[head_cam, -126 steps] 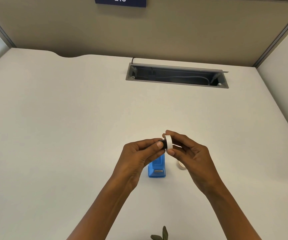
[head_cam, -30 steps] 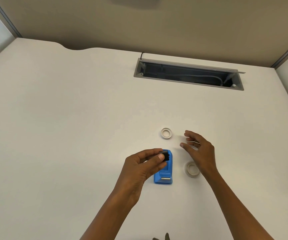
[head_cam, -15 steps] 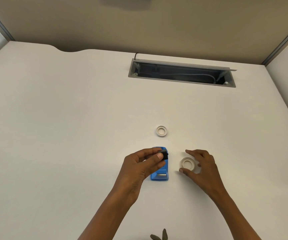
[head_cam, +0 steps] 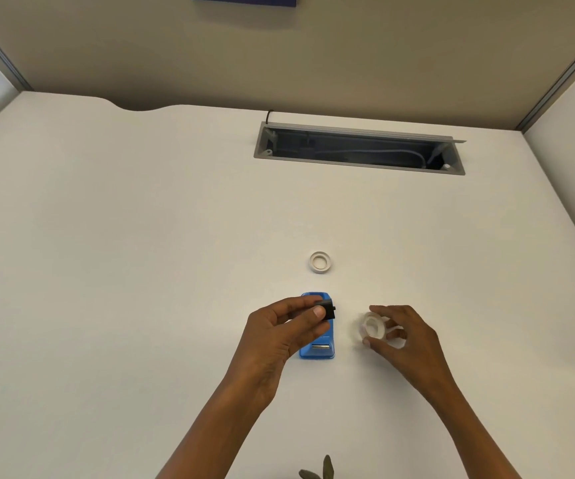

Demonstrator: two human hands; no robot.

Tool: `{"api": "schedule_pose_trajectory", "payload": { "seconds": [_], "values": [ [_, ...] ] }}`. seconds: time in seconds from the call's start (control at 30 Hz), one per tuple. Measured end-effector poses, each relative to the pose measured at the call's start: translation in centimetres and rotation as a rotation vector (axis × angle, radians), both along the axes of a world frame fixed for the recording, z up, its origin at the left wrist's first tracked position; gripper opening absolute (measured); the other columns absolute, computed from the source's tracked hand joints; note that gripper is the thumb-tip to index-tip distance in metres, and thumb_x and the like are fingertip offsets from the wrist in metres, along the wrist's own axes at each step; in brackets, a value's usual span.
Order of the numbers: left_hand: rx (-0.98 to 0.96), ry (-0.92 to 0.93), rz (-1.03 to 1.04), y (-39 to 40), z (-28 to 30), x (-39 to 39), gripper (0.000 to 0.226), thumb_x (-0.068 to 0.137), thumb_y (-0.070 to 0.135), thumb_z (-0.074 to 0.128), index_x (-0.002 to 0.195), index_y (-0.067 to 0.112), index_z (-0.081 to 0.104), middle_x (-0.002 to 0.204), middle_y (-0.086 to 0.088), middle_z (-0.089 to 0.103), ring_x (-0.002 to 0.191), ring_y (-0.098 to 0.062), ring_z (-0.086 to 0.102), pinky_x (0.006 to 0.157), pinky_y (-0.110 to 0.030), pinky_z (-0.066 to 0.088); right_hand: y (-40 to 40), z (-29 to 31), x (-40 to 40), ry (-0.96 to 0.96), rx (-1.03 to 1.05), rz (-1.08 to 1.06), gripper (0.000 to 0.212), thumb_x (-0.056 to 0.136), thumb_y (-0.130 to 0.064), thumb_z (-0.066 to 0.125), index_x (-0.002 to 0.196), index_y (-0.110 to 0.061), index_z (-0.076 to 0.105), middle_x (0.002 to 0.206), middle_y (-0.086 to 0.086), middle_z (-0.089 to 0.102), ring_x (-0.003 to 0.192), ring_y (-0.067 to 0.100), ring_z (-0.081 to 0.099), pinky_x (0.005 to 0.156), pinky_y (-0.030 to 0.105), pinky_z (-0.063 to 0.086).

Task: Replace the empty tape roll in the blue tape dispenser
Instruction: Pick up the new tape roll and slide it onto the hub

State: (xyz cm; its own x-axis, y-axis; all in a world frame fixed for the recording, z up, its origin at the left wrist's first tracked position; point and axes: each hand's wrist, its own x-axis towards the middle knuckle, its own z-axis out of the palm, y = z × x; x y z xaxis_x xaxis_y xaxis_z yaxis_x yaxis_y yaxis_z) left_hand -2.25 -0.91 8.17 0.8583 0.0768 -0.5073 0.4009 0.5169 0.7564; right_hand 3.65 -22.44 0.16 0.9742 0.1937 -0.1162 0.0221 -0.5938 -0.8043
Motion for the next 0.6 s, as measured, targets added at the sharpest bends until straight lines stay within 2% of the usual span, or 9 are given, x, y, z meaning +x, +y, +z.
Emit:
{"api": "schedule_pose_trajectory", "payload": {
  "seconds": [0.17,0.27,0.37,0.43,0.6],
  "values": [
    [0.018,-0.005,-0.009,-0.2,0.1,-0.2,0.032,0.062,0.02,0.078,0.093,0.014,0.075,0.098,-0.009,0.075,0.091,-0.024,0.072,0.078,-0.024,0.057,1.0,2.7,-0.6,0.111,0.223,-0.073,0.041,0.066,-0.018,0.083,0.103,-0.026,0.068,0.099,-0.008,0.069,0.08,0.011,0.064,0.071,0.013,0.052],
    [0.035,-0.009,-0.017,-0.3,0.2,-0.3,0.032,0.061,0.021,0.078,0.092,0.014,0.075,0.097,-0.008,0.075,0.09,-0.024,0.072,0.078,-0.025,0.057,1.9,4.6,-0.9,0.185,0.361,-0.078,0.037,0.064,-0.018,0.083,0.098,-0.03,0.071,0.09,-0.009,0.072,0.075,0.005,0.064,0.066,0.012,0.051],
    [0.052,-0.012,-0.018,-0.4,0.3,-0.4,0.032,0.062,0.02,0.078,0.093,0.014,0.075,0.097,-0.008,0.075,0.09,-0.025,0.072,0.079,-0.026,0.058,2.7,6.2,-1.3,0.228,0.466,-0.05,0.041,0.058,-0.028,0.083,0.097,-0.028,0.072,0.087,-0.007,0.074,0.075,0.005,0.065,0.066,0.013,0.052],
    [0.061,-0.017,-0.018,-0.4,0.3,-0.5,0.032,0.062,0.02,0.078,0.093,0.015,0.075,0.098,-0.008,0.075,0.09,-0.024,0.072,0.079,-0.027,0.058,3.1,7.0,-1.6,0.238,0.513,-0.028,0.045,0.055,-0.032,0.08,0.099,-0.027,0.072,0.088,-0.004,0.074,0.077,0.006,0.066,0.067,0.014,0.053],
    [0.087,-0.024,-0.028,-0.4,0.5,-0.6,0.031,0.062,0.021,0.078,0.093,0.016,0.075,0.099,-0.008,0.074,0.089,-0.025,0.072,0.082,-0.029,0.057,3.8,8.0,-2.1,0.242,0.577,0.039,0.045,0.058,-0.027,0.079,0.102,-0.024,0.071,0.092,0.003,0.074,0.082,0.014,0.067,0.071,0.019,0.054]
  ]
}}
